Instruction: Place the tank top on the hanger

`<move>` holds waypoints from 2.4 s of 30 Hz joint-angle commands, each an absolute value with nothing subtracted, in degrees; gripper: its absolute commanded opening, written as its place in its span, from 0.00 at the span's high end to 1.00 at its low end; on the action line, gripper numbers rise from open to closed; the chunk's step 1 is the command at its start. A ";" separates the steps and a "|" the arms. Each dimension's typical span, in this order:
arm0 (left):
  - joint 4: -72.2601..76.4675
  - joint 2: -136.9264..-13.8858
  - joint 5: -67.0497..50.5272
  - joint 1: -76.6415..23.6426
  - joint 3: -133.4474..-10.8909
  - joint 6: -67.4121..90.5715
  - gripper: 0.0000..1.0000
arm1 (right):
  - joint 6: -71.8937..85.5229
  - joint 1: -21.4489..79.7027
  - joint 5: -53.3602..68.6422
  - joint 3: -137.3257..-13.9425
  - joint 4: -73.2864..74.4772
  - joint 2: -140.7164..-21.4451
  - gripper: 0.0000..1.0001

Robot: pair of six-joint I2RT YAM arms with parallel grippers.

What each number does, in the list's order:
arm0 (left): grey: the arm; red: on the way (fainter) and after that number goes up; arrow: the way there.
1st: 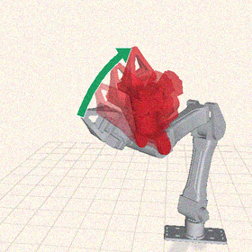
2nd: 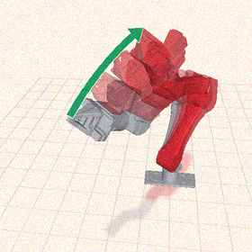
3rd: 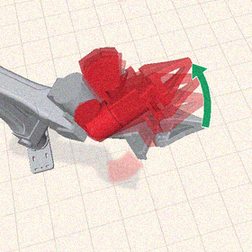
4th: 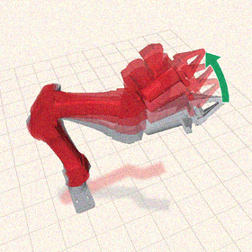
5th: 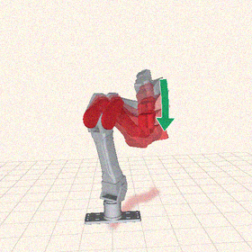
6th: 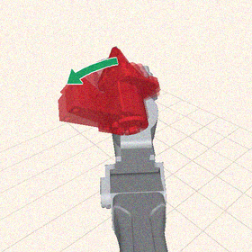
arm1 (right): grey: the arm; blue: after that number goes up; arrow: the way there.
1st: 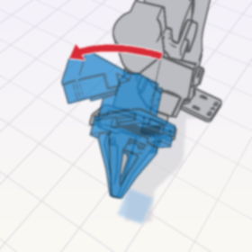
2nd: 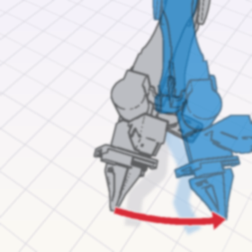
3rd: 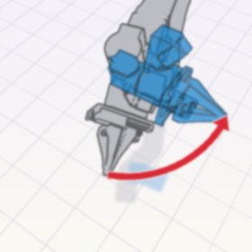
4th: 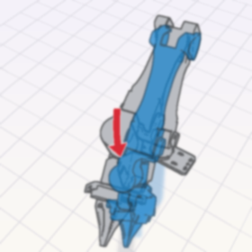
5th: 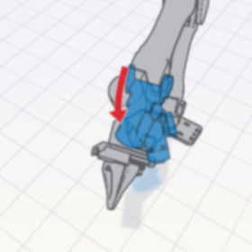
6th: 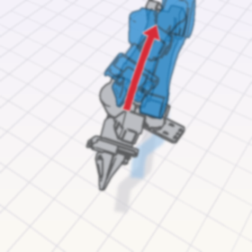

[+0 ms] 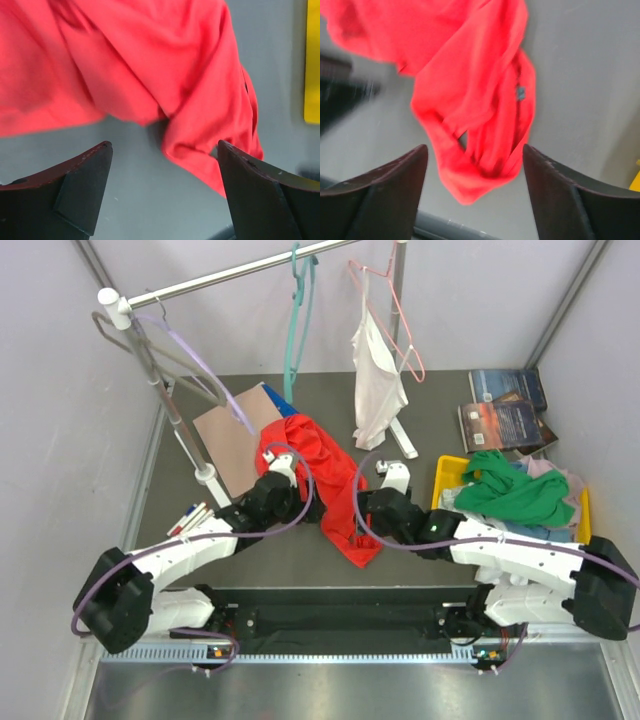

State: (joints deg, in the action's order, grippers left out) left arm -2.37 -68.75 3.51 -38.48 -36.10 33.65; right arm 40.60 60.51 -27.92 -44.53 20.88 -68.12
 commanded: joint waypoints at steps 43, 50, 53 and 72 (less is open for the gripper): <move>-17.04 -43.33 11.86 -45.62 -19.25 53.52 0.23 | 42.10 64.52 -4.48 -53.27 1.39 -91.60 0.41; -14.25 -43.68 11.08 -45.62 -17.32 54.05 0.24 | 39.29 53.19 -5.72 -43.95 0.96 -79.99 0.25; -12.40 -44.82 9.23 -45.70 -16.61 54.58 0.26 | 37.27 49.50 -4.67 -43.24 1.05 -80.24 0.32; 10.12 -47.11 0.35 -45.62 -8.96 59.95 0.95 | 37.71 46.85 -3.60 -41.48 -1.49 -82.71 0.46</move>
State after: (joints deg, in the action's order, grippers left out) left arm 2.72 -46.54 2.15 -45.50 -8.21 60.36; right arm 37.71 48.21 -3.36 -41.60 1.06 -83.57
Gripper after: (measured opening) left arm 0.306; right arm 0.542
